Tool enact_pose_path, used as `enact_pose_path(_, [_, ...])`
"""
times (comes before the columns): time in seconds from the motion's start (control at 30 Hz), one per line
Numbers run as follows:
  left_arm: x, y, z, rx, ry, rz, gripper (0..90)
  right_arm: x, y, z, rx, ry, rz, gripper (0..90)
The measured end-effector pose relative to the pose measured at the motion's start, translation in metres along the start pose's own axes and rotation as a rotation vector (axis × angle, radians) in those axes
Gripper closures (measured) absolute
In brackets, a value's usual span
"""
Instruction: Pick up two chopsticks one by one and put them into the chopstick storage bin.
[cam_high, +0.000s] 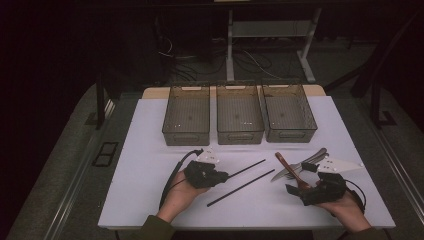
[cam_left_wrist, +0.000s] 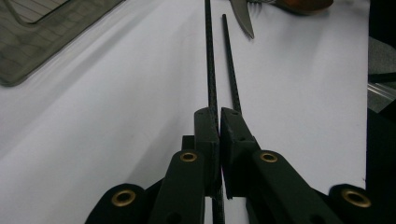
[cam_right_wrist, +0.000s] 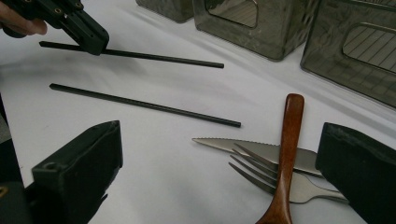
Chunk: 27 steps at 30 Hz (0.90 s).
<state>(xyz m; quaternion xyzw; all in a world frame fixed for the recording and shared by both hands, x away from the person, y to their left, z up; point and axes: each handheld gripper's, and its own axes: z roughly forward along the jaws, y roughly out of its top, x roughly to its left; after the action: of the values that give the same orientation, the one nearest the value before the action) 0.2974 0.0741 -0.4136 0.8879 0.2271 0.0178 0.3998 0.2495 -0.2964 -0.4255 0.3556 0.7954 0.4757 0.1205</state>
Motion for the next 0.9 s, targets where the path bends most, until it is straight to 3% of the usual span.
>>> enact_pose_path(0.53, [0.013, 0.007, -0.028, -0.05, 0.016, -0.003, 85.8, -0.001, -0.001, 0.0, 0.001, 0.001, 0.003, 0.9])
enact_pose_path(0.9, [0.023, 0.011, -0.037, -0.071, 0.033, -0.018, 85.8, -0.001, -0.001, 0.001, 0.0, -0.003, 0.015, 0.9])
